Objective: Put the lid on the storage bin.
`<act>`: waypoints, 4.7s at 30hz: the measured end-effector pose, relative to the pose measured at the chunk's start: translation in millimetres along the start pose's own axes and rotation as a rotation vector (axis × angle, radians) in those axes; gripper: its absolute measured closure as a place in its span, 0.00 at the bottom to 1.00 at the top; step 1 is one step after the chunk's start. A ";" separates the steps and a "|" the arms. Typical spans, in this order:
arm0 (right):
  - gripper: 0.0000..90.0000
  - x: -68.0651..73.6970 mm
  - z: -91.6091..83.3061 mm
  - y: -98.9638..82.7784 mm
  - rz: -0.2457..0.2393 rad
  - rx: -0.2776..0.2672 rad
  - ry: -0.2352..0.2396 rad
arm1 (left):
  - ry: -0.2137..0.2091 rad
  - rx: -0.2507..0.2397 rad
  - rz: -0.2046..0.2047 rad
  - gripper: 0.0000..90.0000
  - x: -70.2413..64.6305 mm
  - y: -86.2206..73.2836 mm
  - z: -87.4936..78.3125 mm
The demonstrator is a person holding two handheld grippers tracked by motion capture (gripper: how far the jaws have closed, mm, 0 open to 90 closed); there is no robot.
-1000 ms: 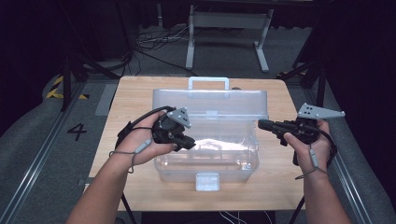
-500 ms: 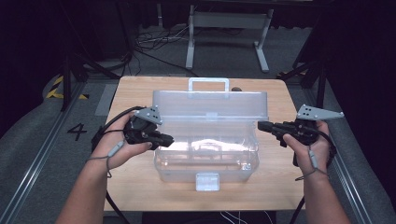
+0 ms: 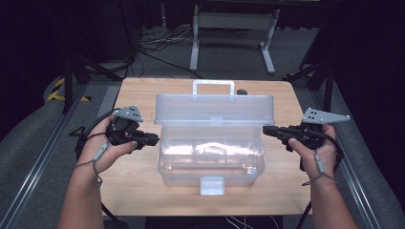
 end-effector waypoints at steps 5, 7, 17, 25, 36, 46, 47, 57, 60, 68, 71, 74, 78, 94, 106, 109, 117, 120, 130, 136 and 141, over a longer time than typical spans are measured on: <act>1.00 0.4 -0.2 -0.7 -0.001 0.004 0.001 | 0.017 -0.030 -0.081 0.92 16.0 -12.4 6.2; 1.00 0.6 -0.4 -0.8 -0.003 0.007 0.000 | 0.021 -0.036 -0.103 0.91 21.3 -15.0 7.8; 1.00 1.5 -0.7 -1.5 -0.006 0.016 0.000 | 0.079 -0.008 -0.161 0.89 36.7 -26.2 15.8; 1.00 2.6 -1.4 -2.2 -0.014 0.038 0.002 | 0.126 0.012 -0.163 0.66 42.8 -31.1 22.2; 1.00 6.7 -3.3 -7.7 -0.028 0.099 0.011 | 0.154 0.007 -0.195 0.45 61.8 -41.9 37.4; 1.00 10.1 -3.5 -12.7 -0.039 0.156 0.015 | 0.170 0.014 -0.236 0.42 76.1 -48.3 47.5; 1.00 10.5 -3.6 -13.1 -0.037 0.160 0.015 | 0.173 0.021 -0.240 0.42 76.6 -48.8 48.2; 1.00 13.6 -4.4 -17.6 -0.050 0.225 -0.001 | 0.233 0.063 -0.251 0.40 82.9 -53.0 51.7; 1.00 13.9 -5.3 -19.7 -0.052 0.244 0.001 | 0.230 0.072 -0.255 0.40 84.9 -54.8 54.0; 1.00 14.9 -5.6 -23.4 -0.055 0.287 0.003 | 0.214 0.095 -0.275 0.40 86.3 -57.0 57.6; 1.00 15.1 -5.5 -24.6 -0.056 0.305 0.004 | 0.214 0.115 -0.285 0.40 86.4 -58.4 59.5; 1.00 15.4 -5.3 -25.3 -0.055 0.313 0.001 | 0.211 0.121 -0.284 0.40 86.8 -58.8 60.2; 1.00 14.9 -4.7 -26.7 -0.057 0.335 -0.010 | 0.208 0.128 -0.288 0.40 86.8 -59.7 61.5; 1.00 17.2 -3.6 -31.0 -0.073 0.410 -0.015 | 0.189 0.182 -0.302 0.38 88.4 -63.3 67.4; 1.00 19.6 -1.7 -34.3 -0.081 0.464 -0.017 | 0.152 0.168 -0.313 0.37 87.5 -64.1 70.0; 1.00 20.0 -1.1 -35.2 -0.085 0.481 -0.015 | 0.152 0.178 -0.299 0.37 87.8 -63.8 70.8; 1.00 19.9 -0.1 -37.8 -0.092 0.512 -0.012 | 0.156 0.193 -0.310 0.37 88.8 -65.7 73.2; 1.00 19.8 0.3 -38.8 -0.092 0.527 -0.007 | 0.157 0.196 -0.310 0.37 89.0 -66.4 74.4; 1.00 19.9 1.8 -41.3 -0.095 0.560 0.001 | 0.161 0.219 -0.318 0.37 90.1 -68.6 76.8; 1.00 19.7 2.7 -43.2 -0.102 0.582 0.001 | 0.158 0.227 -0.313 0.37 90.8 -69.0 77.6; 1.00 19.7 3.4 -44.4 -0.102 0.594 0.005 | 0.161 0.231 -0.316 0.36 91.0 -69.4 78.2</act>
Point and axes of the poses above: each handheld gripper's, and its own axes: z roughly forward along the jaws, y roughly out of its top, x roughly to its left, the point moved 3 cm from there along z, roughly forward along the jaws, and after that the axes turned 3 degrees about x, right-handed, at the moved point
